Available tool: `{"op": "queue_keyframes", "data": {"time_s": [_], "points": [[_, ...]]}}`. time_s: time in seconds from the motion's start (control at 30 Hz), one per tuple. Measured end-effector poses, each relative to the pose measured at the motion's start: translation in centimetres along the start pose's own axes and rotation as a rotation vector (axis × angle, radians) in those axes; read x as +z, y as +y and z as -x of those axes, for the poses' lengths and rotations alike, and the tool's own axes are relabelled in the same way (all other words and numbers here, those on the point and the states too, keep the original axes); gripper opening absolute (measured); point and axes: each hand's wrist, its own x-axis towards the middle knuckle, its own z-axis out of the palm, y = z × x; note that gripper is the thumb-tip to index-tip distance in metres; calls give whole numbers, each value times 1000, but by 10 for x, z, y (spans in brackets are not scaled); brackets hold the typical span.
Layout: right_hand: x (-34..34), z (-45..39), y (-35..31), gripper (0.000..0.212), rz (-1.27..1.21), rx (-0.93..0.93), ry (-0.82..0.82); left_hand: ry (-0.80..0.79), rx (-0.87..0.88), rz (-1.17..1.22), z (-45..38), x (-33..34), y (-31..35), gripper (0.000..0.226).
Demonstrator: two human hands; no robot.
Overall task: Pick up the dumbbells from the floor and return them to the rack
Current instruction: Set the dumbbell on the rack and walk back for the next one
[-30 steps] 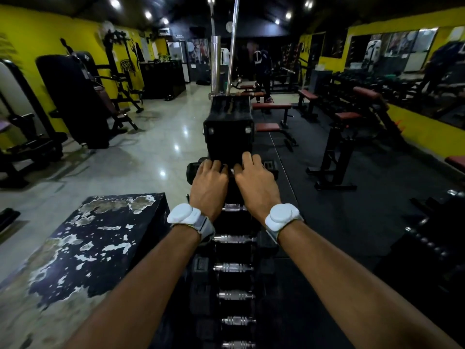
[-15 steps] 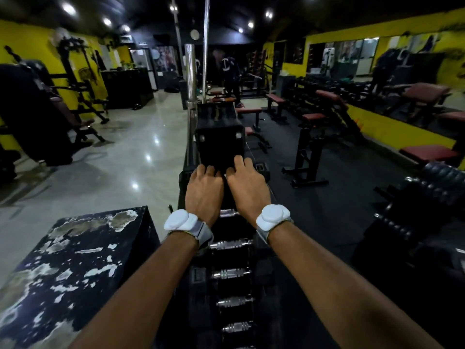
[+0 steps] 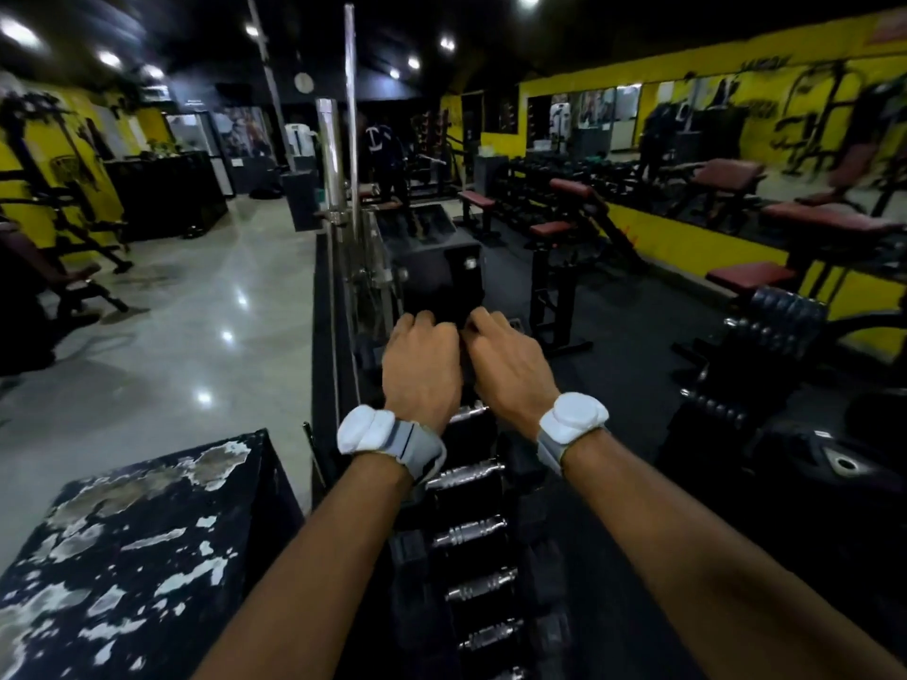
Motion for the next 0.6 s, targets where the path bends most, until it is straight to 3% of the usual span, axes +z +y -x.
{"op": "queue_keyframes", "data": {"time_s": [0.17, 0.3, 0.4, 0.6], "points": [[-15, 38, 23, 28, -204, 258, 126, 48, 22, 259, 5, -7, 27, 22], [-32, 70, 57, 30, -324, 508, 138, 82, 125, 398, 8, 2, 61, 27], [-51, 103, 91, 26, -384, 703, 165, 42, 176, 614, 12, 14, 112, 29], [-127, 215, 186, 16, -447, 1047, 373, -148, 248, 1101, 41, 11, 271, 24]]}}
